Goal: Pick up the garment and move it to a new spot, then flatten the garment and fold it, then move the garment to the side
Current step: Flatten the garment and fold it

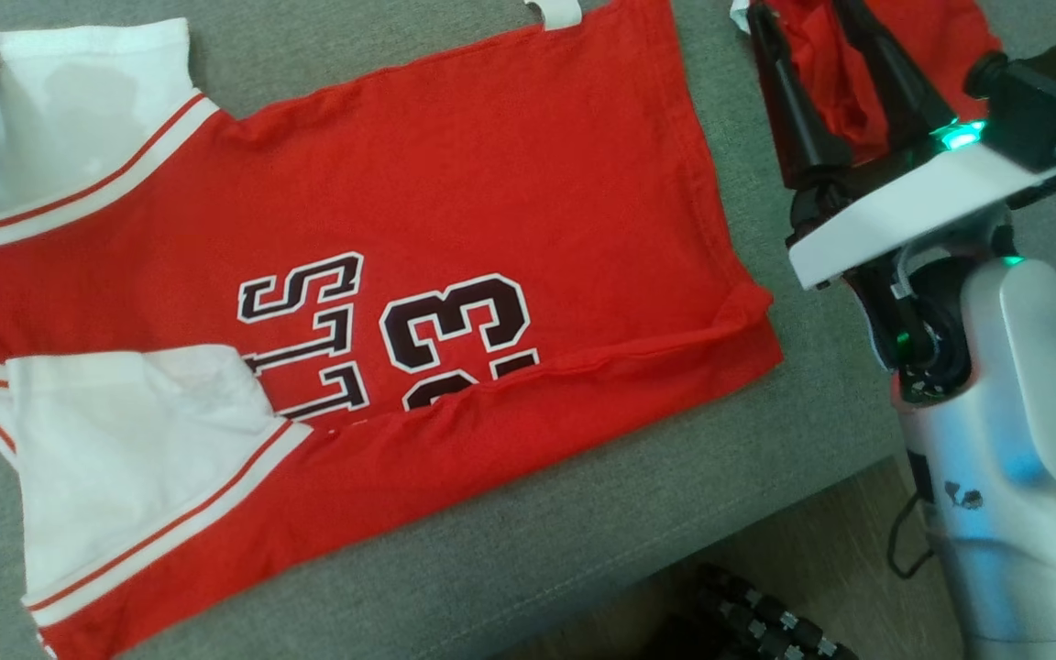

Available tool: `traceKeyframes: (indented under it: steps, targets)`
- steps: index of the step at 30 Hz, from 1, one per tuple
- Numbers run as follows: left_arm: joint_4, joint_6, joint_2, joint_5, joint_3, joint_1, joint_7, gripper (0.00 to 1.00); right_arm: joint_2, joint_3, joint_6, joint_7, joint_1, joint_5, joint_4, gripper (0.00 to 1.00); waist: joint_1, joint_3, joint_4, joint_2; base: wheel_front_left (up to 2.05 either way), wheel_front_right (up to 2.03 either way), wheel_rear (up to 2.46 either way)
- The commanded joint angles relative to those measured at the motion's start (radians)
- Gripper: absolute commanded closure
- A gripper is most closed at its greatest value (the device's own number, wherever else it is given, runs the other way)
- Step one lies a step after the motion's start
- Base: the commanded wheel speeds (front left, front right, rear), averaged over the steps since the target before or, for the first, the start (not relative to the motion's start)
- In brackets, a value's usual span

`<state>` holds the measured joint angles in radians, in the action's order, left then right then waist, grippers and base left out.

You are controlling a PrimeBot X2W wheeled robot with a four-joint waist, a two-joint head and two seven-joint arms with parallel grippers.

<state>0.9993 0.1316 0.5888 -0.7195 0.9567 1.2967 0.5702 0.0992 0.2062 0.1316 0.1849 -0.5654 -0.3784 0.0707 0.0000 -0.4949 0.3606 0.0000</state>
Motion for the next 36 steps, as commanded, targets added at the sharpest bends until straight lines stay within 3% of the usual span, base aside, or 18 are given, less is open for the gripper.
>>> traceKeyframes:
  steps: [1,6,14,21,30,36]
  targets:
    - [-0.004,-0.001,0.028,-0.011,-0.019,0.023,0.019,1.0,0.006,0.001,-0.001,0.003,-0.025,0.002,-0.032,0.0,0.0,0.0,-0.003,0.0,0.0,0.0,0.0]
    - [-0.026,-0.001,0.021,-0.04,-0.01,0.041,-0.008,1.0,0.013,-0.022,-0.001,0.007,-0.04,0.012,-0.024,0.0,0.0,0.0,-0.028,0.0,0.0,0.0,0.0]
    - [-0.05,-0.001,-0.046,-0.023,0.004,0.072,-0.205,1.0,0.037,-0.068,-0.001,0.033,-0.093,0.01,0.032,0.0,0.0,0.035,-0.126,0.0,0.0,0.0,0.0]
    - [-0.113,-0.001,-0.079,0.0,0.064,0.085,-0.334,1.0,0.1,-0.052,-0.001,0.122,-0.186,-0.031,0.183,0.0,0.0,0.058,-0.223,0.0,0.0,0.0,0.0]
    - [-0.257,-0.001,-0.093,-0.018,0.141,0.086,-0.396,1.0,0.332,0.189,-0.001,0.228,-0.281,-0.134,0.412,0.0,0.0,0.046,-0.323,0.0,0.0,0.0,0.0]
    - [-0.322,-0.001,-0.088,-0.031,0.173,0.062,-0.402,1.0,0.413,0.321,-0.001,0.233,-0.332,-0.158,0.511,0.0,0.0,0.044,-0.338,0.0,0.0,0.0,0.0]
